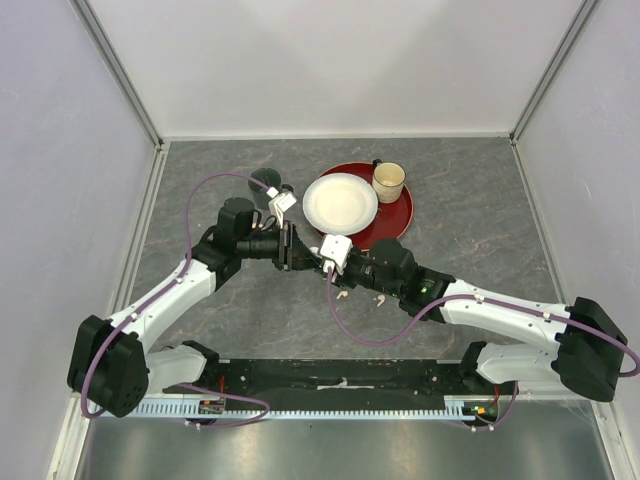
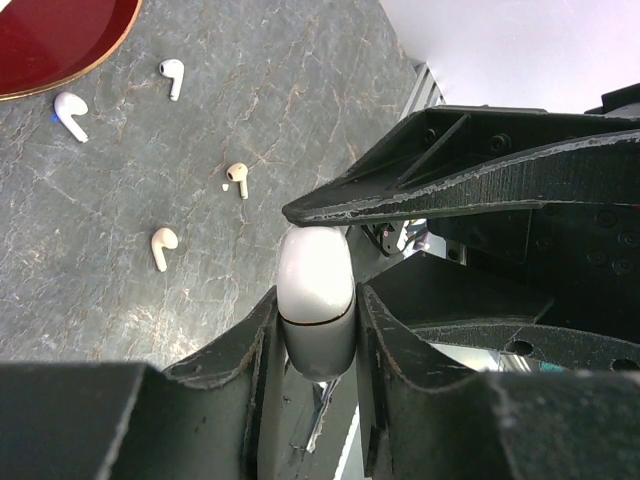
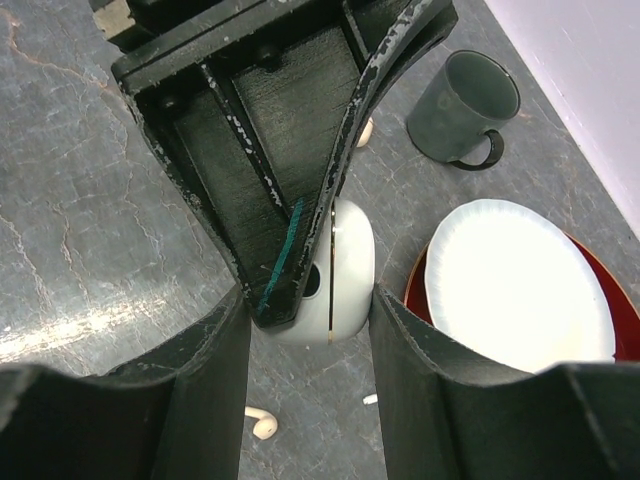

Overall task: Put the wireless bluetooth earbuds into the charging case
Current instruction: Pick up the charging case at the center of the board.

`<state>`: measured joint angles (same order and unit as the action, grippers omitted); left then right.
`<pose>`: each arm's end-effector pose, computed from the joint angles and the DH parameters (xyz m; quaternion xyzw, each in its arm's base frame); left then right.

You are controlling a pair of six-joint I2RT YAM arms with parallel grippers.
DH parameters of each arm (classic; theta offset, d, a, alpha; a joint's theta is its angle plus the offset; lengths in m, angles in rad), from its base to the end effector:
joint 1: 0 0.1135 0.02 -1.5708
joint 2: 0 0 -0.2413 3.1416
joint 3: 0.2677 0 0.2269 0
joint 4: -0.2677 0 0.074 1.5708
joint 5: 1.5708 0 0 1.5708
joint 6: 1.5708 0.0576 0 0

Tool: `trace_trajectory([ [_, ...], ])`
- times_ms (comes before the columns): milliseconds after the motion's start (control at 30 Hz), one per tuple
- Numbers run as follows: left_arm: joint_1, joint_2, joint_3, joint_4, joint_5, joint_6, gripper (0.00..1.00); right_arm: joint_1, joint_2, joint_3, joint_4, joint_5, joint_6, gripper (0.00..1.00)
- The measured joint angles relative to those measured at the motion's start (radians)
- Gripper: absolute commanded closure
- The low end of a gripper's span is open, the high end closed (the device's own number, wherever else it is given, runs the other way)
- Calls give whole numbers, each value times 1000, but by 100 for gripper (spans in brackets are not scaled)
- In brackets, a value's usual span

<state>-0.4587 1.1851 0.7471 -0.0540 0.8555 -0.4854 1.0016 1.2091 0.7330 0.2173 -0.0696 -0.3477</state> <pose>0.2061 -0.1503 0.2458 0.2026 0.7835 -0.5295 0.2544 0.1495 0.2411 0.2586 -0.5112 0.6052 0.2219 0.5684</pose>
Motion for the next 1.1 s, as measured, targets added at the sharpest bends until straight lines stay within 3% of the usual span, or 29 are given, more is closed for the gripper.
trace_trajectory([
  [33, 0, 0, 0, 1, 0, 0, 98, 0, 0, 0, 0, 1, 0, 73],
  [67, 0, 0, 0, 3, 0, 0, 98, 0, 0, 0, 0, 3, 3, 56],
  [100, -2, 0, 0, 4, -3, 0, 98, 1, 0, 0, 0, 8, 9, 49],
  [167, -5, 0, -2, 11, -11, 0, 98, 3, 1, 7, -13, 23, 32, 38],
  [300, -9, -37, -39, 60, -51, 7, 98, 3, 18, 71, -88, 40, 96, 27],
  [367, -9, -75, -63, 83, -84, 17, 98, 4, 19, 98, -113, 59, 135, 11],
  [433, -10, -121, -87, 109, -122, 35, 98, 5, 9, 114, -124, 92, 178, 2],
  [667, -10, -288, -231, 315, -275, 83, 98, -6, -150, 114, -144, 160, 373, 2],
  [867, -10, -359, -358, 575, -322, 121, 98, -106, -245, 121, -152, 142, 692, 2],
  [967, -11, -359, -410, 735, -303, 138, 98, -252, -212, 118, -146, 3, 949, 2],
  [1100, -31, -354, -452, 906, -270, 169, 98, -389, -145, 27, 24, -216, 1294, 2],
])
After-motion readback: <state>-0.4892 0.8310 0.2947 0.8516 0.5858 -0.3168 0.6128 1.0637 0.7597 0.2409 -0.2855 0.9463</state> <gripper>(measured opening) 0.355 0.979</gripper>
